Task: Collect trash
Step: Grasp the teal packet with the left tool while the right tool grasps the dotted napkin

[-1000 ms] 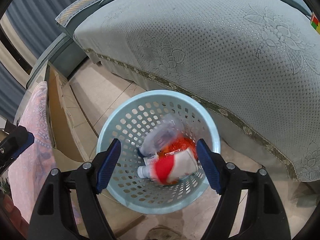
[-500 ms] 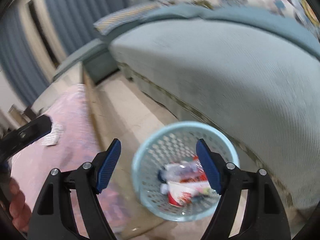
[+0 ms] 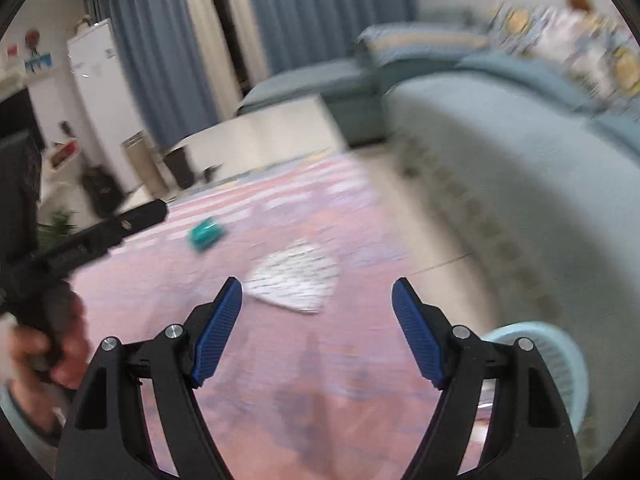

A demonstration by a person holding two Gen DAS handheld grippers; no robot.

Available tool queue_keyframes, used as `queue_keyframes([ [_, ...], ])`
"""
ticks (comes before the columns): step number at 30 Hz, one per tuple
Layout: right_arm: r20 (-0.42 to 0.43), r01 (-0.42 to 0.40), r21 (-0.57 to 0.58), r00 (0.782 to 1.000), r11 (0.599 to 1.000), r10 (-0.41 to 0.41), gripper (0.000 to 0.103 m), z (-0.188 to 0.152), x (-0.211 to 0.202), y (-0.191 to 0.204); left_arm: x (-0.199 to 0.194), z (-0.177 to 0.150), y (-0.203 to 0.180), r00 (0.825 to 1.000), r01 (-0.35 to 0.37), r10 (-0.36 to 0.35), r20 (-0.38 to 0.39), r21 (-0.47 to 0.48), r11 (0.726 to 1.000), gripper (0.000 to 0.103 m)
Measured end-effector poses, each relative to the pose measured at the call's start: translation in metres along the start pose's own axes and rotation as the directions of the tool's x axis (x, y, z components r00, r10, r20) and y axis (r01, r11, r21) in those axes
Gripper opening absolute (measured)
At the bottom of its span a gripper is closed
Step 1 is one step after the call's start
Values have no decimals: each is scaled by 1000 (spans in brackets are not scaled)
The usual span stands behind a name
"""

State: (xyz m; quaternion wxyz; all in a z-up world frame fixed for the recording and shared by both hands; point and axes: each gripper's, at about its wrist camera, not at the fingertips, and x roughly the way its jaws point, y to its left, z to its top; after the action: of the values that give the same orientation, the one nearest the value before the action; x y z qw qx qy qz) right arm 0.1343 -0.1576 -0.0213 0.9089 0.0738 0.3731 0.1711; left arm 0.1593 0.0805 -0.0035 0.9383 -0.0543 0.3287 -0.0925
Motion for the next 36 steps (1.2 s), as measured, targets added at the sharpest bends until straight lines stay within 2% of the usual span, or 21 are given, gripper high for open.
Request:
queue_keyframes([
  [4,-85,38,-69,995,997,-44,74,4,59,21,27,-8,46,998,-35,30,-57,-81,996,70],
  [7,-104,63,-100,992,993,-73,74,5,85,24,53,-13,66,994,-53,42,-99,-107,993,70],
  [13,-93,87,-62,991,994,-93,75,1,110,12,95,-9,89,987,-103,85,-138,-125,987,72],
  [17,-105,97,-45,989,994,-101,76,4,115,8,117,-8,96,984,-88,67,-166,-122,989,73],
  [20,-147,87,-43,985,995,-92,77,4,125,7,128,-8,93,978,-82,60,-200,-102,991,71],
  [21,-171,92,-45,980,995,-99,77,4,130,6,130,-8,91,976,-91,72,-208,-86,992,69],
  [22,-195,90,-47,976,995,-98,77,3,135,7,132,-9,87,973,-104,88,-214,-64,993,60],
  [23,-212,94,-62,972,994,-105,78,4,138,9,133,-9,84,972,-113,102,-213,-42,993,57],
  [25,-215,110,-99,968,989,-129,77,2,140,15,134,-10,78,970,-129,123,-211,-14,992,48],
  [26,-216,113,-113,967,987,-135,75,1,140,18,134,-10,77,969,-137,133,-210,-7,991,46],
  [28,-211,109,-137,968,984,-137,59,0,140,24,132,-11,76,969,-141,138,-204,-1,990,42],
  [33,-179,102,-150,976,983,-128,22,-2,132,26,122,-11,75,976,-151,148,-161,-8,988,40],
  [36,-156,89,-166,981,982,-116,15,-3,127,31,113,-11,76,980,-158,154,-126,-25,987,40],
])
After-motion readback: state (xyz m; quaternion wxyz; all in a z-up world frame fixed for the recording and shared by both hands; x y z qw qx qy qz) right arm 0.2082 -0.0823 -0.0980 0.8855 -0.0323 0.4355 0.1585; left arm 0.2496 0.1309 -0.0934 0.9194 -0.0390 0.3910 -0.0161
